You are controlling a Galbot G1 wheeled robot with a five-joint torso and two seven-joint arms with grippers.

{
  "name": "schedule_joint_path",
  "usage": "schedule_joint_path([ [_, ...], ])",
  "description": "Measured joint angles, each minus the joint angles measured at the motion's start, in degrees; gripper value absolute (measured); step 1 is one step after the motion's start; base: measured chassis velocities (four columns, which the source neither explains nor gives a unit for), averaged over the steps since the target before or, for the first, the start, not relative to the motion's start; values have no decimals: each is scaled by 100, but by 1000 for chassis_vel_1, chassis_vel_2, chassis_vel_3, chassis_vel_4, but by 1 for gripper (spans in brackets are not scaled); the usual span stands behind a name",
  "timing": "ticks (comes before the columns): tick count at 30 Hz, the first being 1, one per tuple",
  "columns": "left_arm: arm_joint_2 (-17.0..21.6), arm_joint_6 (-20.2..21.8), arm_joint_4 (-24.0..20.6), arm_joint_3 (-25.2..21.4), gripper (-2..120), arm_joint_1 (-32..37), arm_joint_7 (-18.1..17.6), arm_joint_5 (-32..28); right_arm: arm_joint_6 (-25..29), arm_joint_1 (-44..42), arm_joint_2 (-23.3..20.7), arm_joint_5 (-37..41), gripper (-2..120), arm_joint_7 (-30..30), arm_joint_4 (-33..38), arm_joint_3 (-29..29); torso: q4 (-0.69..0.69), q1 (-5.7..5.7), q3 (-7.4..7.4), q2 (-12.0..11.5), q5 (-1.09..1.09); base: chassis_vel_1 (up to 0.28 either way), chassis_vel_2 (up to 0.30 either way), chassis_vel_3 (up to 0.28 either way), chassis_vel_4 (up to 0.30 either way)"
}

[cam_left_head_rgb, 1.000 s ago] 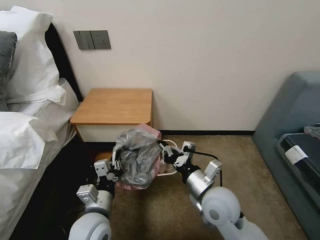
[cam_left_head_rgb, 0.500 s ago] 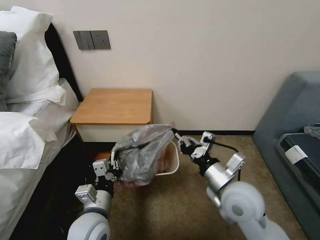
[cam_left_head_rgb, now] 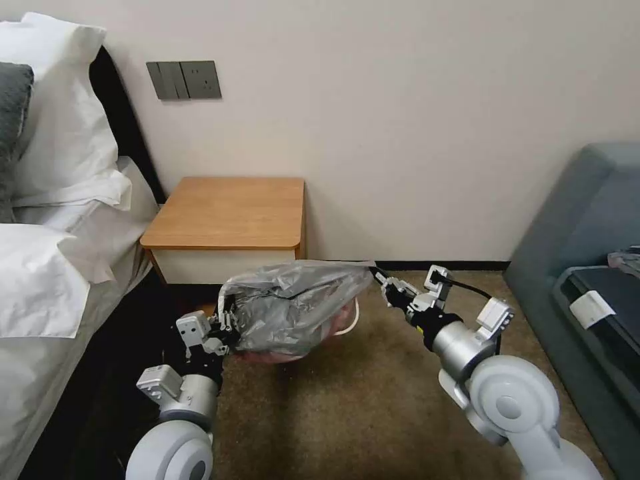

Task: Pick up the garbage bag from the table and place it over the trash can.

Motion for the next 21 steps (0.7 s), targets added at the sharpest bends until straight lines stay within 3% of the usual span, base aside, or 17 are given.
schedule_joint_path([
  [3,-14,-15,34,-28,5,50,260,62,-9,173,-71,149,0,9,-16,10,1,0,0,0,0,0,0,0,0],
  [12,-83,-66,72,-53,5,101,587,162,-308,502,-213,320,0,259,-390,-8,1,0,0,0,1,0,0,0,0],
  [21,-93,-34,80,-104,5,-11,434,-50,-634,92,-334,541,0,260,-197,240,0,0,0,0,0,0,0,0,0],
])
